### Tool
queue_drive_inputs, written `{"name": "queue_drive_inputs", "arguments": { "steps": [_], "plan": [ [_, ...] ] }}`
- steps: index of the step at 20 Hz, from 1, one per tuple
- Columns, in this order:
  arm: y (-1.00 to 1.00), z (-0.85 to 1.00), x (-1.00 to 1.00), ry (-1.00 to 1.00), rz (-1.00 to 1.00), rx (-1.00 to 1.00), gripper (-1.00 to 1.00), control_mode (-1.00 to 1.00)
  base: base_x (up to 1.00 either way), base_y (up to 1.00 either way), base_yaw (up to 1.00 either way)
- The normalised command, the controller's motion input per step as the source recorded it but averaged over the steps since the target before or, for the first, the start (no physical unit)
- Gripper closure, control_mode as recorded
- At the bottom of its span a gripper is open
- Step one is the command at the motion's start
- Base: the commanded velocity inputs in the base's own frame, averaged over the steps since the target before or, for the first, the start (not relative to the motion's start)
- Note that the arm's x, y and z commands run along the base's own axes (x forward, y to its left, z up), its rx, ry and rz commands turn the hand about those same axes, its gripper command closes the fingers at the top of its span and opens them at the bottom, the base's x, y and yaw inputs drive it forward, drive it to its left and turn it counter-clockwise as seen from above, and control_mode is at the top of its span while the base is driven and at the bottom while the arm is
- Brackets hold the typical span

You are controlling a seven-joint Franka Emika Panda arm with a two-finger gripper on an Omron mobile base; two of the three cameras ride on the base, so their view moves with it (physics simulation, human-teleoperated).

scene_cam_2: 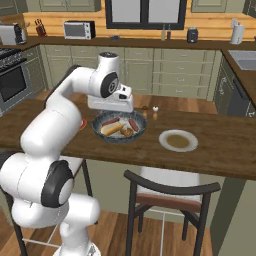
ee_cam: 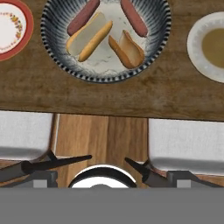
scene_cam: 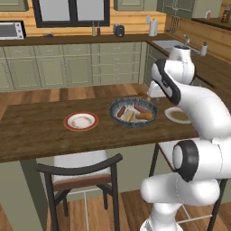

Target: Place one bun and one sausage from the bowl on each plate.

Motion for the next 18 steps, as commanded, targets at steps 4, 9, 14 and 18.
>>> {"name": "queue_drive_inputs", "arguments": {
  "steps": [4,9,14,18],
  "plan": [
    [0.00,-0.08,0.21,0.03,0.00,0.00,-1.00,-1.00,0.00,0.00,0.00],
    [0.00,-0.17,0.18,0.00,0.00,0.00,-1.00,-1.00,0.00,0.00,0.00],
    [0.00,-0.26,0.16,0.00,0.00,-0.01,-1.00,-1.00,0.00,0.00,0.00],
    [0.01,-0.31,0.34,0.00,0.00,-0.03,-1.00,-1.00,0.00,0.00,0.00]
  ]
}}
